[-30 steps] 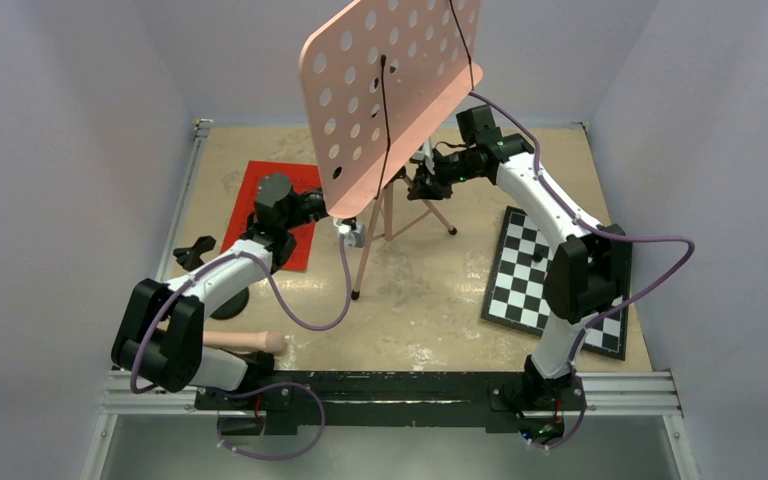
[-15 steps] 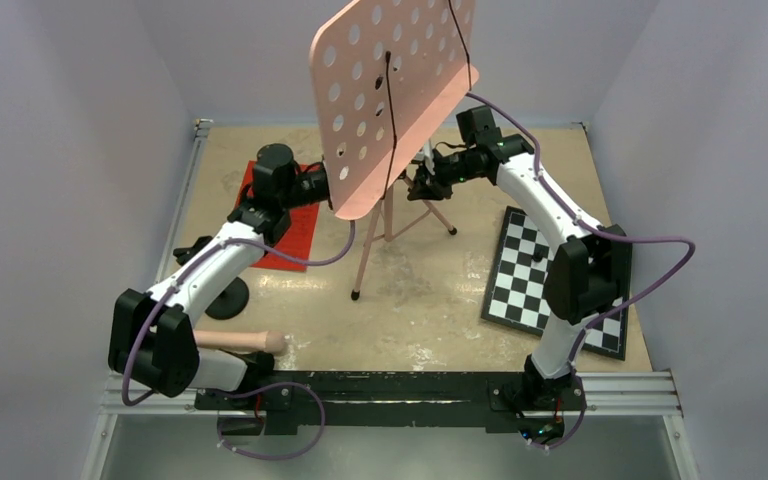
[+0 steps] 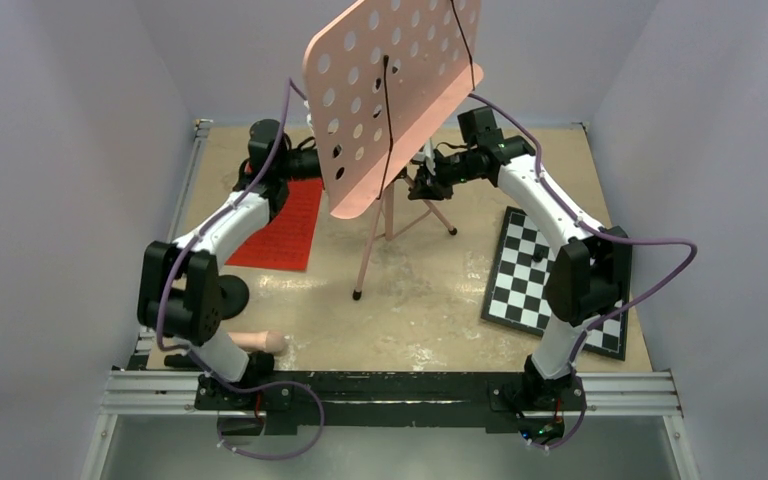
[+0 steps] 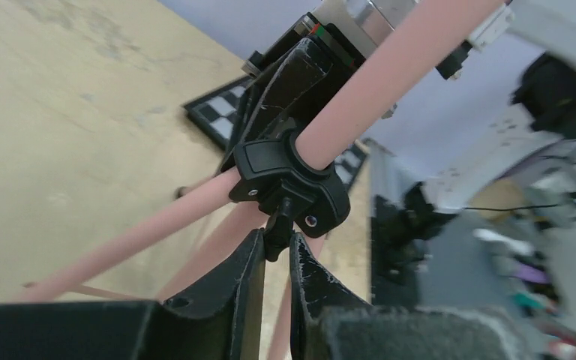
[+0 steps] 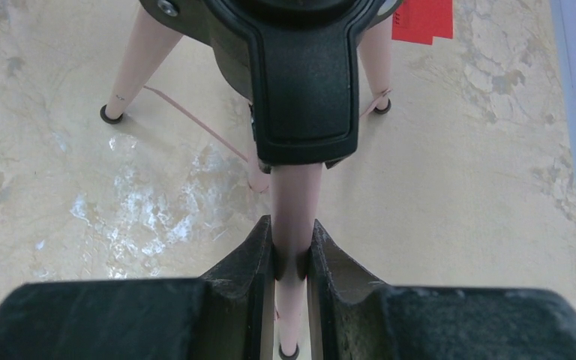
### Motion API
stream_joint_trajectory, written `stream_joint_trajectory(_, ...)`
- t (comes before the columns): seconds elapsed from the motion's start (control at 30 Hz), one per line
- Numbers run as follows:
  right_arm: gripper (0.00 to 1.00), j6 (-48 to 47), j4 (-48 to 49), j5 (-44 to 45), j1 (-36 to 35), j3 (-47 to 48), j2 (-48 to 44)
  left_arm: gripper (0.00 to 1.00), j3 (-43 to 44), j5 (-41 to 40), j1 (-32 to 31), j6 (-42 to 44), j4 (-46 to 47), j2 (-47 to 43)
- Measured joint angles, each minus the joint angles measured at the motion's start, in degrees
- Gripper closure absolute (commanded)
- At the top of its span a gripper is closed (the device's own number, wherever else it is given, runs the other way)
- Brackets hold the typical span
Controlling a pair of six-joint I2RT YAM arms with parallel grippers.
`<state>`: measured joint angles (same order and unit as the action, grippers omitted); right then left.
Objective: Pack up the instrument practice props
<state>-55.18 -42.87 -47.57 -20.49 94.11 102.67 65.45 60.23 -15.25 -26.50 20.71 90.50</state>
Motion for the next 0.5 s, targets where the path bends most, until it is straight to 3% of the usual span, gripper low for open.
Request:
stream_joint_trajectory(0.07,1.0,0.55,0.76,0.31,0.07,0.0,0.0,0.9,3.43,6.21,1.66,-10.4,4.04,5.44)
stream_joint_trajectory(0.2,1.0,1.07,1.29,0.66,0.22,-0.13,0.0,0.68,8.94,13.46,2.82,-23.87,5.57,11.61)
stream_joint_trajectory(0.3,1.0,1.18,1.33,0.7,0.22,-0.17,0.0,0.56,9.16,14.56,2.89,-30.27,6.78,12.35)
stream_joint_trajectory(0.5,1.0,1.18,1.33,0.59,0.26,-0.17,0.0,0.43,9.14,16.57,3.32,-37.2,9.94,12.81)
